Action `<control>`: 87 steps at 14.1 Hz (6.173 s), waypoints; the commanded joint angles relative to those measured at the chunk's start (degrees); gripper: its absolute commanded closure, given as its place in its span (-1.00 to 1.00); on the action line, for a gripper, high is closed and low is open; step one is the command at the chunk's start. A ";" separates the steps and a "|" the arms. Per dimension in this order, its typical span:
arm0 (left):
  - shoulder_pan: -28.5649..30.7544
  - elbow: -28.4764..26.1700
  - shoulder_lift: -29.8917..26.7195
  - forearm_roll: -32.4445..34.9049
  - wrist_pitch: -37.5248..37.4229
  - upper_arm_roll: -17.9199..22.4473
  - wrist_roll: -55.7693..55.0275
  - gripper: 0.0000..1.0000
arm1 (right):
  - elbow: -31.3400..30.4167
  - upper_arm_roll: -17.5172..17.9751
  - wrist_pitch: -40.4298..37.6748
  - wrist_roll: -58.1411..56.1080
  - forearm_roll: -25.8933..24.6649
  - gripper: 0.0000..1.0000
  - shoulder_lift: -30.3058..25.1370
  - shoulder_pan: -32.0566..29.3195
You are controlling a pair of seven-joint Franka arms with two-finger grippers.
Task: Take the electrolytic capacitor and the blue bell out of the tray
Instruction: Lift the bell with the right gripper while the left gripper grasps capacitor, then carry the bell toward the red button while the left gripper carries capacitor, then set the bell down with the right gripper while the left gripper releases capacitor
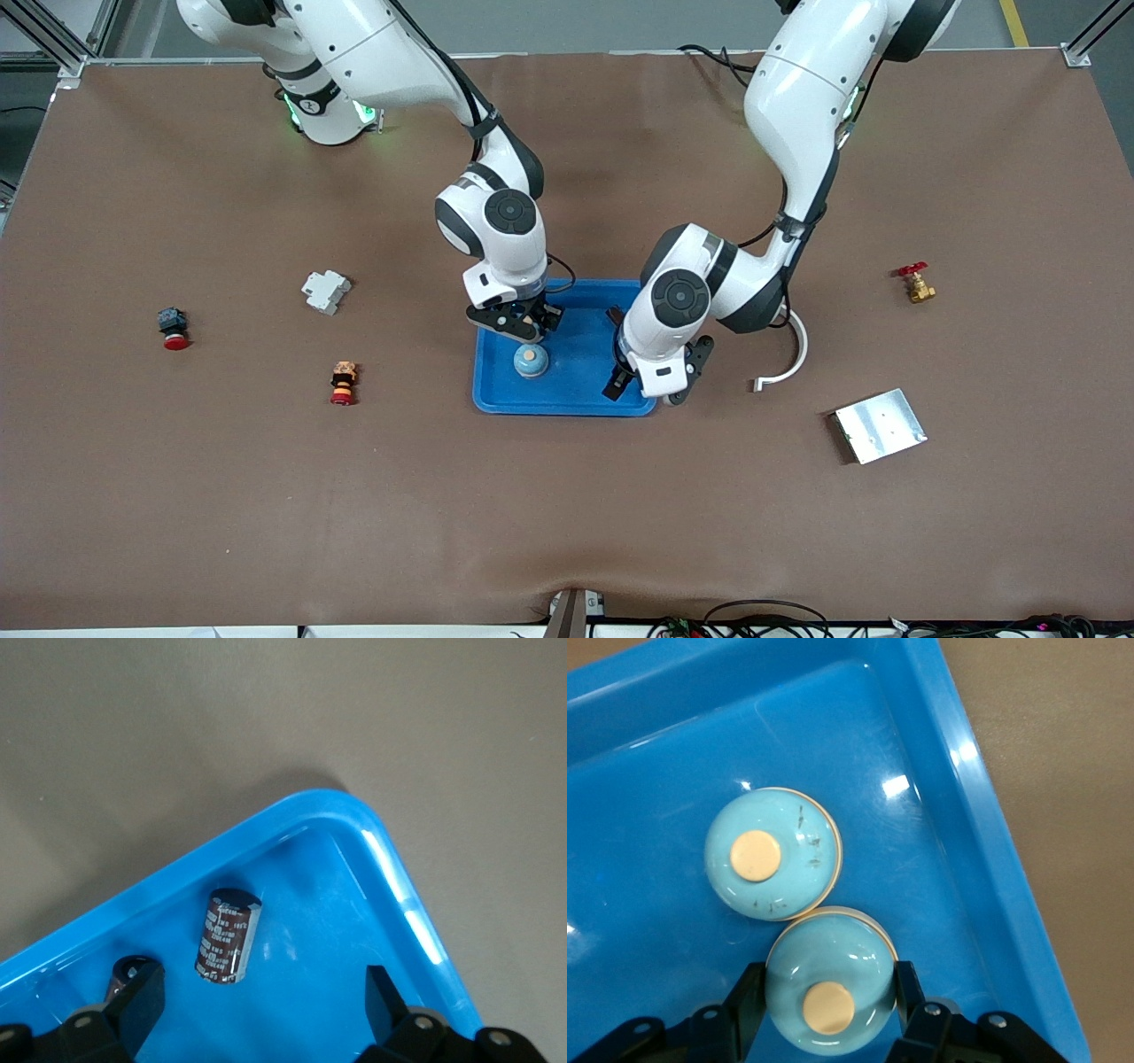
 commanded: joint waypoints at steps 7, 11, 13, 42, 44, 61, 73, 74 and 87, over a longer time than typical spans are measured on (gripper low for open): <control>-0.59 1.29 3.70 2.05 0.58 0.67 0.42 -1.00 | 6.91 0.12 -13.02 -3.34 -1.14 1.00 -1.40 -1.91; -0.77 1.29 4.23 1.96 1.37 0.58 -0.28 -1.00 | 5.42 0.12 -18.74 -10.46 -1.14 1.00 -5.88 -4.98; -1.03 1.29 4.32 1.70 1.64 0.58 -0.55 -1.00 | 2.88 0.12 -18.57 -12.65 -1.14 1.00 -9.39 -6.56; 0.45 1.38 -0.77 2.13 -0.54 0.84 0.33 0.81 | -50.12 -8.48 3.12 -92.10 2.38 1.00 -47.21 -47.08; 1.25 1.29 -2.88 2.14 -3.18 0.76 1.81 0.85 | -51.18 -8.67 5.50 -93.52 2.29 1.00 -46.07 -48.49; 11.09 -16.54 -15.98 8.09 -9.44 0.49 50.66 0.96 | -51.80 -8.40 18.26 -102.14 4.93 1.00 -32.71 -56.23; 13.38 -29.46 -19.23 18.04 2.33 -0.03 65.09 0.88 | -51.71 -8.14 21.69 -102.14 9.31 1.00 -30.77 -54.21; 13.38 -30.60 -19.50 18.13 3.91 -0.03 65.19 0.86 | -51.63 -8.14 21.69 -102.14 10.19 1.00 -30.77 -53.51; 40.54 -35.10 -16.42 23.58 10.16 -23.15 67.92 0.83 | -51.10 -8.14 23.45 -102.31 13.01 1.00 -28.22 -51.92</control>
